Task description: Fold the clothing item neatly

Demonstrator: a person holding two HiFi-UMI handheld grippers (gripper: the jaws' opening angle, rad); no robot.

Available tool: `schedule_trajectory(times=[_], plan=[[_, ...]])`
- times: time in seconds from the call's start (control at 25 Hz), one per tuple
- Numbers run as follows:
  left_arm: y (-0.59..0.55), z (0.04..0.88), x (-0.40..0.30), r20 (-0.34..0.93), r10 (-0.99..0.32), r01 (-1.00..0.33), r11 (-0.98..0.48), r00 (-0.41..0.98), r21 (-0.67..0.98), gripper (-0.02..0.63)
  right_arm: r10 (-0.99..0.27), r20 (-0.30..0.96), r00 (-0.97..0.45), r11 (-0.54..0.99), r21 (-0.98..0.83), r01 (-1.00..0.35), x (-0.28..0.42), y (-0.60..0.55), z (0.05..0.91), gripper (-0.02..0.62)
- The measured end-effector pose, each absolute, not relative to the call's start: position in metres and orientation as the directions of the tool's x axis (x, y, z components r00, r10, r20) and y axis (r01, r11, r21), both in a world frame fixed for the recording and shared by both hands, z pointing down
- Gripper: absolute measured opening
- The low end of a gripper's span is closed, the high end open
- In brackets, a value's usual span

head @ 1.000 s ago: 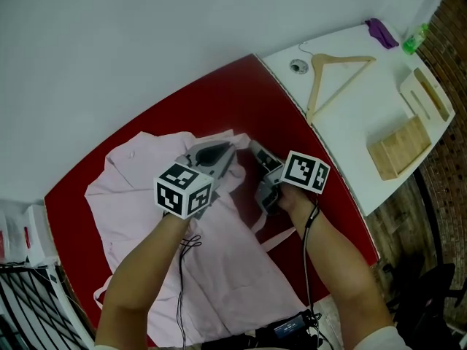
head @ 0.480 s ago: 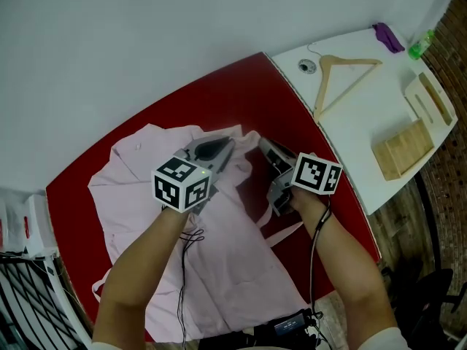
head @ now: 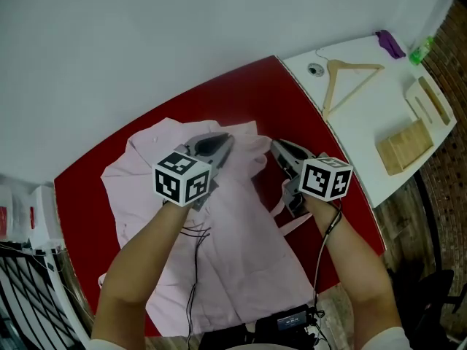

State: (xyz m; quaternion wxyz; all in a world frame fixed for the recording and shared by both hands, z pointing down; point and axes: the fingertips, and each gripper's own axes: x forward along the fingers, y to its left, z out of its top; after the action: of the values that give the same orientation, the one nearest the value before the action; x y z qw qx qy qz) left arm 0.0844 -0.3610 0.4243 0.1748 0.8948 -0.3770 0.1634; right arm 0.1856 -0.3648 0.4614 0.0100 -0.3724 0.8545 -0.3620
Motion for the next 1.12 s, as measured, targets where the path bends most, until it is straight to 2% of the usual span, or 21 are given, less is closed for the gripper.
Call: schedule_trajectory(times=[0.4,1.12], plan=[[-0.336,0.397,0.044,0.424,-0.628,-0.738,-0.653,0.652,0.168,0.017,-0.611,0.267,-0.745,0.575,-0.497,-0.65,0.146,-0.326,0.424,0.023],[-0.282,0.374,-0.066,0.407,-0.676,-0.776,-0.612,0.614,0.154,0.017,-0.512,0.159,-0.844,0.725,-0.448,-0.524,0.03,-0.237,0.362,0.023]])
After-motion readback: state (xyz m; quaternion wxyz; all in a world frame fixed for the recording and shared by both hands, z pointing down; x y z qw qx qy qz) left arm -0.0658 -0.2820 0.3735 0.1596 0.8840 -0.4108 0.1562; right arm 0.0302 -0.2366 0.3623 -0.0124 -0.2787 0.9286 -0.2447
